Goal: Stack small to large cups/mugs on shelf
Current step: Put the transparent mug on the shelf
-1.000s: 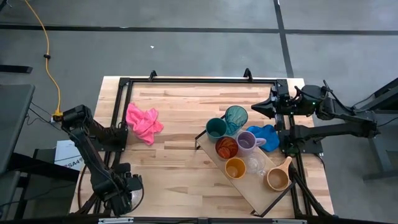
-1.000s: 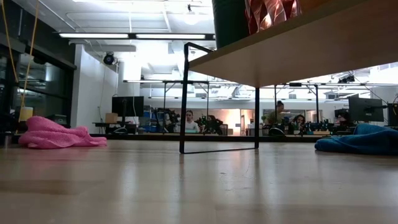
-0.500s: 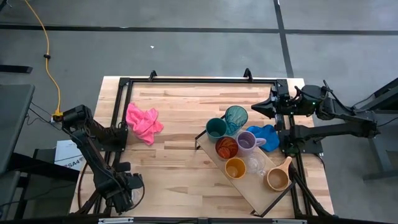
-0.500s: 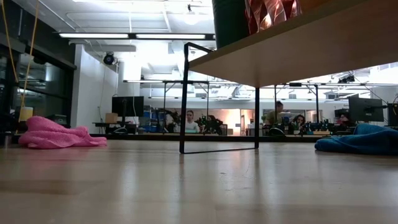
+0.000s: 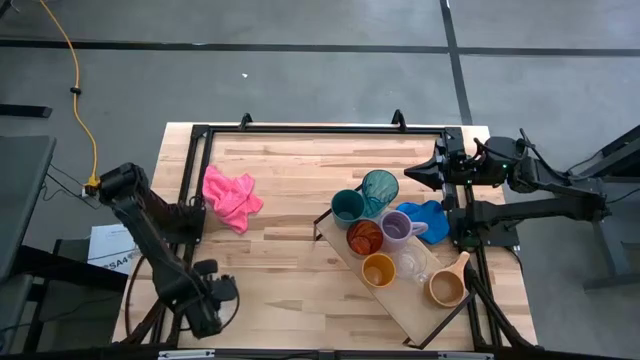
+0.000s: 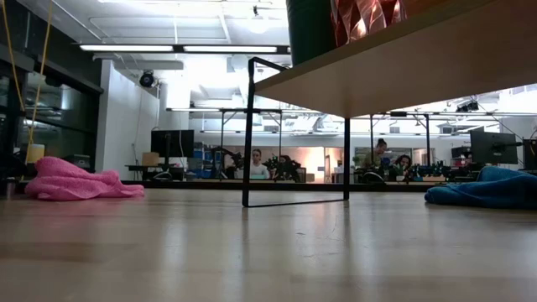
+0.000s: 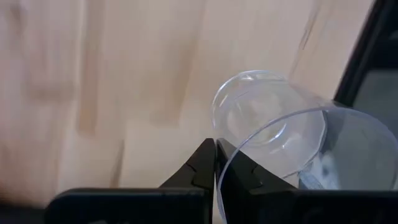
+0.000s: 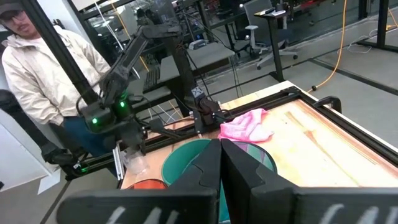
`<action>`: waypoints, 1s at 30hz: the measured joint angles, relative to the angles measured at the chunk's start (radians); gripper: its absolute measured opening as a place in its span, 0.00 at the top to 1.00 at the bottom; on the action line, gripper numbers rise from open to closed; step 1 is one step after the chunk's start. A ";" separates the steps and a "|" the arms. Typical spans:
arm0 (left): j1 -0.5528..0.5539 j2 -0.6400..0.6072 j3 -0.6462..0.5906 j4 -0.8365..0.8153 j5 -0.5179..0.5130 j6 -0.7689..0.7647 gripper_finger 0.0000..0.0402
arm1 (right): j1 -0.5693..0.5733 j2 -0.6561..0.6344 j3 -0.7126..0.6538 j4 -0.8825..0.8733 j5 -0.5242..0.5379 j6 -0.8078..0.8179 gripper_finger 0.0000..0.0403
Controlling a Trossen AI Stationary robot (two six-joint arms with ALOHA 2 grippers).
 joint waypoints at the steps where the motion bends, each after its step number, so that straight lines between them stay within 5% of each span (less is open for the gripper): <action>1: 0.022 -0.018 0.005 -0.001 -0.023 0.017 0.99 | 0.000 0.000 0.000 0.000 0.000 0.000 1.00; 8: 0.252 -0.229 0.036 -0.008 -0.160 0.210 1.00 | 0.000 0.000 0.000 -0.027 0.000 0.000 1.00; 14: 0.447 -0.465 0.077 0.010 -0.377 0.406 1.00 | 0.000 0.000 0.000 -0.044 0.000 0.050 1.00; 20: 0.588 -0.696 0.074 0.271 -0.497 0.623 1.00 | 0.000 0.000 0.000 -0.044 0.000 0.069 1.00; 23: 0.636 -0.771 0.014 0.505 -0.492 0.763 1.00 | 0.000 0.000 0.000 -0.044 0.000 0.068 1.00; 30: 0.746 -0.790 -0.265 1.024 -0.260 0.834 1.00 | 0.001 0.000 0.000 -0.043 -0.020 0.085 1.00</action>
